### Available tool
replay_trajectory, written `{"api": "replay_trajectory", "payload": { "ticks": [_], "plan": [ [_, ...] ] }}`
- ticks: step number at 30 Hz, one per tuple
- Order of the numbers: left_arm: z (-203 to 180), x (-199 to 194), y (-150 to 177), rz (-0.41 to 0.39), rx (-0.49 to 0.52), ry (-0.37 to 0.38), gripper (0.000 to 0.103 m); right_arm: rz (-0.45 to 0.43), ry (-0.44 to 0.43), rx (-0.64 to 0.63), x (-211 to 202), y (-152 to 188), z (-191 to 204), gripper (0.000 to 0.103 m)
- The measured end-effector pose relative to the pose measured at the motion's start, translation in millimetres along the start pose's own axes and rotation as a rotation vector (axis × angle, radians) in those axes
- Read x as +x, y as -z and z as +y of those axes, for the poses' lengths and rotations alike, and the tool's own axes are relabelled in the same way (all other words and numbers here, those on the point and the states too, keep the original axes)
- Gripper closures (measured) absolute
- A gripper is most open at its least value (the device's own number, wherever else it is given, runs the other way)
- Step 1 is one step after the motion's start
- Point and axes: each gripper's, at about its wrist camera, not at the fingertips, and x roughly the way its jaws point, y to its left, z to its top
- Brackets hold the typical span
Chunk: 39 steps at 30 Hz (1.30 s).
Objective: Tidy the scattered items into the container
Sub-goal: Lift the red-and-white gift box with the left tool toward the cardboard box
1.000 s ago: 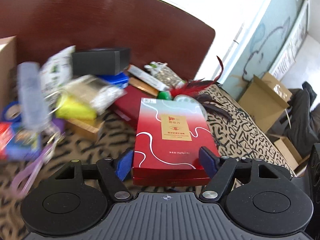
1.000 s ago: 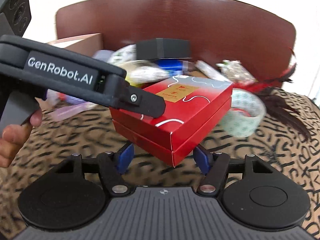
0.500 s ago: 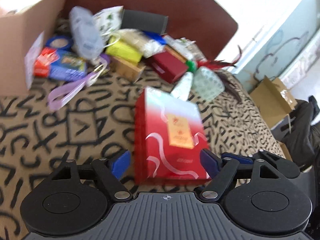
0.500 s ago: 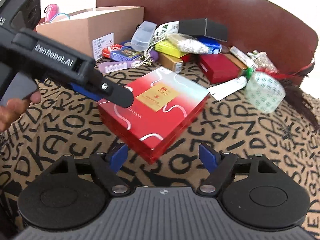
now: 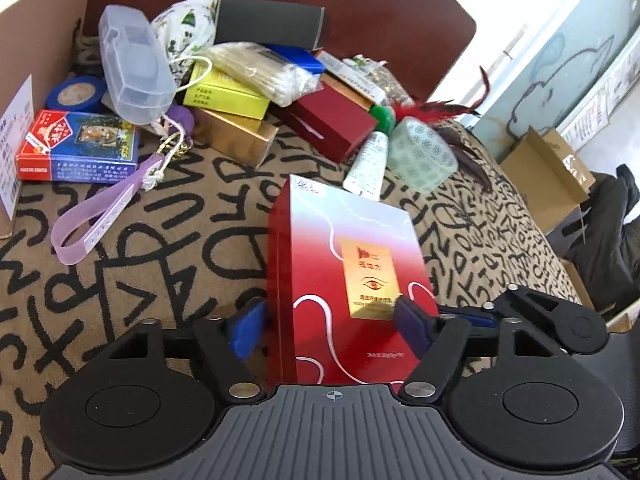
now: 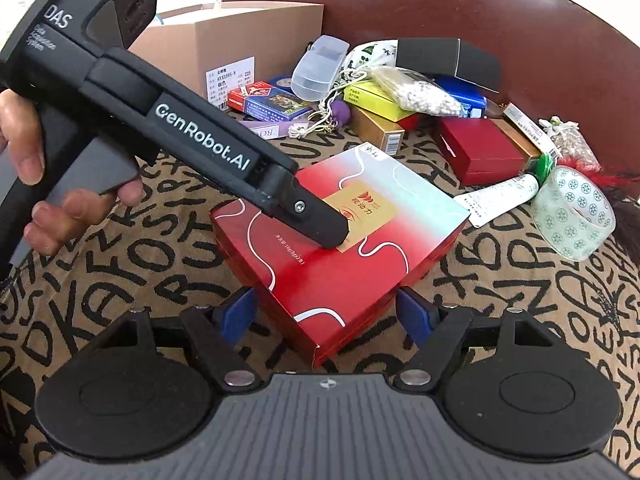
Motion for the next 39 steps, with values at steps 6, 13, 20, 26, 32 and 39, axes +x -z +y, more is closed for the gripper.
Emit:
{"api": "replay_trajectory", "payload": {
  "ticks": [6, 13, 20, 26, 32, 39],
  "plan": [
    [-4, 2, -1, -0.009, 0.016, -0.019, 0.029, 0.010, -0.012, 0.028, 5, -4, -4, 0.021],
    [-9, -28, 7, -0.066, 0.008, -0.046, 0.030, -0.024, -0.011, 0.020, -12, -15, 11, 0.025],
    [-10, -92, -2, -0.219, -0.004, -0.089, 0.030, -0.137, -0.004, -0.078, -37, -52, 40, 0.026],
    [4, -158, -22, -0.372, -0.018, -0.147, 0.030, -0.257, -0.034, -0.167, -49, -105, 69, 0.026],
    [45, -226, -45, -0.502, -0.081, -0.233, 0.030, -0.360, -0.096, -0.263, -41, -175, 111, 0.026],
    [123, -283, -68, -0.579, -0.176, -0.308, 0.027, -0.436, -0.196, -0.343, 1, -249, 164, 0.026]
  ]
}}
